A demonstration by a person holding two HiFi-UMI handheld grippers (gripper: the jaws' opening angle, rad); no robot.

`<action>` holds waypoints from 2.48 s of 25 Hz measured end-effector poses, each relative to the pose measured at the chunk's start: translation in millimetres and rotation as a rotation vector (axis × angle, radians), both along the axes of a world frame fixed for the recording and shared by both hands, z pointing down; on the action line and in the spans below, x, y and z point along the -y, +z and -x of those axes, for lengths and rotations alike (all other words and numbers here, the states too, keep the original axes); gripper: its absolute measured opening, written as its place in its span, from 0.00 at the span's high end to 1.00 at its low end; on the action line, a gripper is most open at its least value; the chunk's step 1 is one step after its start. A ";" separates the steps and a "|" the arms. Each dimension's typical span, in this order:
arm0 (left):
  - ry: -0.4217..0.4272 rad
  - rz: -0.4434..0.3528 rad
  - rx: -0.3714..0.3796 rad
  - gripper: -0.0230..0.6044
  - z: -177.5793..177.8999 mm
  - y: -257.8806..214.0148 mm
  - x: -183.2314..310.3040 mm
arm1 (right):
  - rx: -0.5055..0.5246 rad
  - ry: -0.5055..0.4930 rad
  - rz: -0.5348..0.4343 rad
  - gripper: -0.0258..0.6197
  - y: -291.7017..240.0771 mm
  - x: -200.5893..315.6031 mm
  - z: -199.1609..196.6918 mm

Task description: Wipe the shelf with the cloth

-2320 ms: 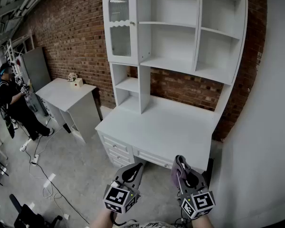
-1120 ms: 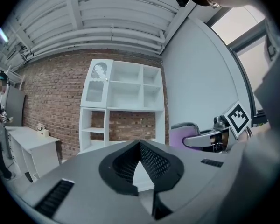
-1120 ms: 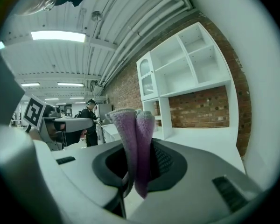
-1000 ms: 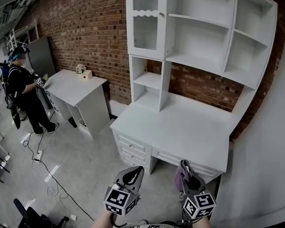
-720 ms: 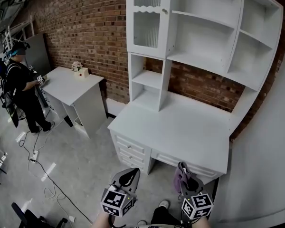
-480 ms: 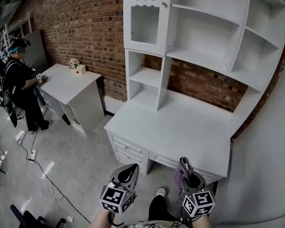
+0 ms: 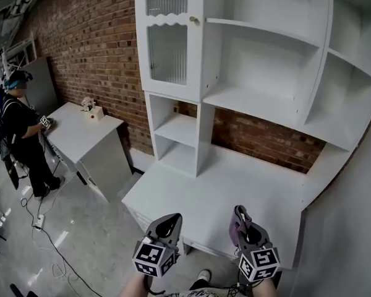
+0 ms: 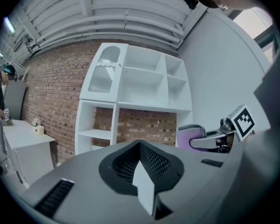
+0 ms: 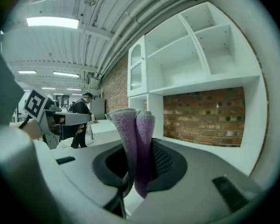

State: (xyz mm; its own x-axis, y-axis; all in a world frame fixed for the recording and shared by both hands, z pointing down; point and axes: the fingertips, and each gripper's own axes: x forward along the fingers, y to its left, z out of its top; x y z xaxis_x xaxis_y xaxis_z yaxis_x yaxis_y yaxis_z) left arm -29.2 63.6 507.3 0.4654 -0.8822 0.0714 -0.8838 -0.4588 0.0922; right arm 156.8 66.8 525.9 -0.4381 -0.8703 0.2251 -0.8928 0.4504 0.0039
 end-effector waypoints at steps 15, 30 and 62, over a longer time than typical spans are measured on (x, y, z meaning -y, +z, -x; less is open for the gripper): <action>0.139 -0.028 0.067 0.94 -90.3 -21.5 182.7 | 0.023 0.034 -0.020 0.84 -25.5 174.8 -59.6; 0.388 -0.111 0.057 0.94 -99.0 -74.7 290.8 | 0.107 0.178 -0.147 0.84 -113.9 251.3 -43.5; 0.437 -0.363 0.143 0.94 -26.8 -162.7 363.7 | -0.181 0.244 -0.454 0.84 -400.5 536.7 72.9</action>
State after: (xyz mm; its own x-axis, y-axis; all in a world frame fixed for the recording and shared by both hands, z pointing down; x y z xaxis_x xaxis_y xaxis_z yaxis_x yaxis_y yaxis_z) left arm -2.4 -300.2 344.7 0.7996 -0.5902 -0.1105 -0.5974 -0.7634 -0.2455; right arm 83.9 -469.8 125.5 -0.2000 -0.9691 -0.1441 -0.9383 0.1471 0.3129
